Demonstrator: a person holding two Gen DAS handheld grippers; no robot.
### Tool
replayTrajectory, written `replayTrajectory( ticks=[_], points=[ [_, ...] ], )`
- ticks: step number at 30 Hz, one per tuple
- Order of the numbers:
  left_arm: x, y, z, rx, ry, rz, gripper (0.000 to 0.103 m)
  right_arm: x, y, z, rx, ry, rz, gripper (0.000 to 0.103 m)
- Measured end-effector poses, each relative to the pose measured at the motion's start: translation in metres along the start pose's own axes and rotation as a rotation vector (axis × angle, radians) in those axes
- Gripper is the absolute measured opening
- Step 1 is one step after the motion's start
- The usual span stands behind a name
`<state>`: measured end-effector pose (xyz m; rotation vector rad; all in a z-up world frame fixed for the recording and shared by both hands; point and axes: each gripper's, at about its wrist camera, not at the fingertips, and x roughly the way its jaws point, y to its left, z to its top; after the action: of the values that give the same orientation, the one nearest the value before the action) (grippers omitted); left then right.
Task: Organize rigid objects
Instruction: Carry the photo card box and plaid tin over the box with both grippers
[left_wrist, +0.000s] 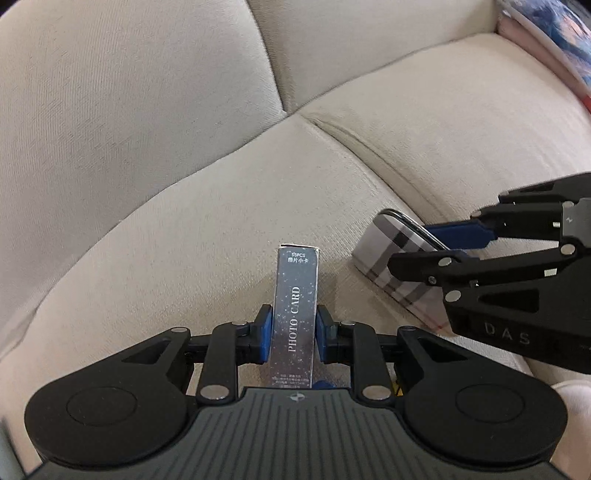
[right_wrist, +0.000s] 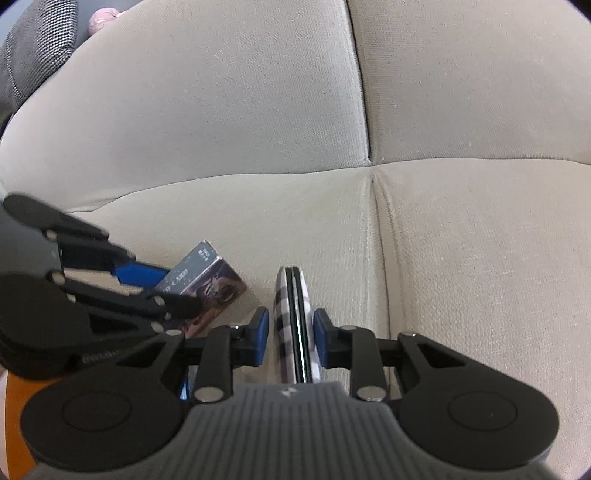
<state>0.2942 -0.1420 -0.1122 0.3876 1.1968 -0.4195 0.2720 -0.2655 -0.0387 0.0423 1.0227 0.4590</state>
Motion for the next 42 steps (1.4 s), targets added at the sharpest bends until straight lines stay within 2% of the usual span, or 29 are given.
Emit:
replayTrajectory(
  ticks=[4,9,16,17,24,26,30,34,38,42],
  points=[
    [-0.007,0.005,-0.005,-0.077,-0.012,-0.008,0.025,-0.002,-0.008,0.004,0.01,0.015,-0.016,0.023],
    [-0.03,0.006,-0.014,-0.116,-0.077,0.003,0.025,-0.011,-0.014,-0.006,0.022,-0.015,-0.036,0.02],
    [-0.093,0.003,-0.045,-0.19,-0.23,-0.057,0.025,-0.06,0.022,-0.023,0.009,-0.121,-0.061,0.019],
    [-0.093,0.001,-0.046,-0.202,-0.249,-0.061,0.025,-0.071,0.028,-0.025,0.009,-0.14,-0.056,0.018],
    [-0.156,0.043,-0.106,-0.304,-0.357,-0.064,0.025,-0.143,0.077,-0.031,-0.016,-0.237,-0.008,0.019],
    [-0.162,0.06,-0.124,-0.34,-0.37,-0.053,0.025,-0.14,0.096,-0.027,-0.025,-0.25,0.025,0.019],
    [-0.176,0.09,-0.164,-0.427,-0.384,-0.033,0.025,-0.14,0.14,-0.027,-0.042,-0.234,0.119,0.019],
    [-0.181,0.122,-0.196,-0.518,-0.364,-0.066,0.025,-0.118,0.185,-0.025,-0.07,-0.184,0.184,0.019],
    [-0.179,0.153,-0.23,-0.628,-0.346,-0.136,0.025,-0.09,0.223,-0.028,-0.105,-0.097,0.192,0.019],
    [-0.159,0.175,-0.245,-0.672,-0.316,-0.197,0.025,-0.061,0.246,-0.034,-0.142,-0.022,0.152,0.019]
  ],
)
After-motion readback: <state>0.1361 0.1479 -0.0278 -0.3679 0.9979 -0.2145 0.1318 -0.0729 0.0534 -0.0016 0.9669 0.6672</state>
